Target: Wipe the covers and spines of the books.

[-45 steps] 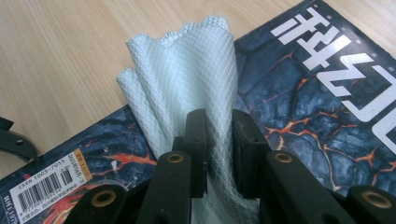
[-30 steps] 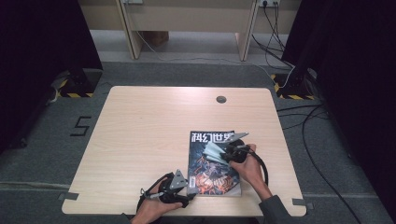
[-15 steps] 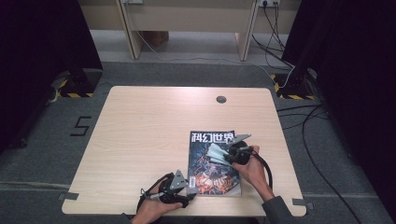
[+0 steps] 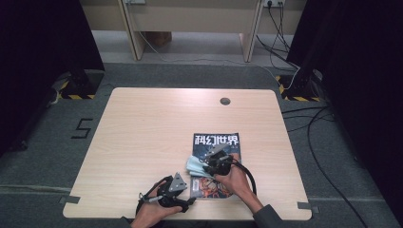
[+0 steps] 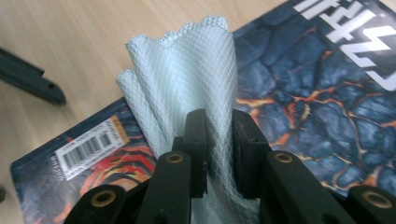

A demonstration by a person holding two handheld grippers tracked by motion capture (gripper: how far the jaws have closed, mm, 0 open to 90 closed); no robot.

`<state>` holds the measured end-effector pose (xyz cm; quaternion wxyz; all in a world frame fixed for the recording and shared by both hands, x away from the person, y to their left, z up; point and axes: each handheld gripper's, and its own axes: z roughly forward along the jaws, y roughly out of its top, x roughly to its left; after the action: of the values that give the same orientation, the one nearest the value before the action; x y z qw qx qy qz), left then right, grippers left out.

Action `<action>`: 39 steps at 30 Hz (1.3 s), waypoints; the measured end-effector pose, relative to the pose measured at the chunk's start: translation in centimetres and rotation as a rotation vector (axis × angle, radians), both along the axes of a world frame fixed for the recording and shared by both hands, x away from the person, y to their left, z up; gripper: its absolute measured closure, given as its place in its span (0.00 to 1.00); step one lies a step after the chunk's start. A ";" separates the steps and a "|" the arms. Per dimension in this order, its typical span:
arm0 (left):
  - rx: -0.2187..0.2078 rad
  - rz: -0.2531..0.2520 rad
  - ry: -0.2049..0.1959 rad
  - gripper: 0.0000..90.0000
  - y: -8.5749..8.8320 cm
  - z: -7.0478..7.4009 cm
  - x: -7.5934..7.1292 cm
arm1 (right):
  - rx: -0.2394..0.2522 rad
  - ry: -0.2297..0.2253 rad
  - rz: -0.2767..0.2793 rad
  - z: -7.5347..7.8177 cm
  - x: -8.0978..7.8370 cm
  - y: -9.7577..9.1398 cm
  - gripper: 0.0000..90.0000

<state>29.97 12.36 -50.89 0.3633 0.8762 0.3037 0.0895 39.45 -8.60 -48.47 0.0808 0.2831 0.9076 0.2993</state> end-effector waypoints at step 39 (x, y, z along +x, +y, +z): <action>0.054 0.158 0.002 0.30 5.1 0.0 2.3 | -0.017 0.001 -0.049 0.2 -0.6 -2.5 0.87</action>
<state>32.24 17.44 -50.86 0.3312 0.8590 0.3700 0.1249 38.86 -11.07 -48.30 0.0901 0.3045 0.9031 0.2891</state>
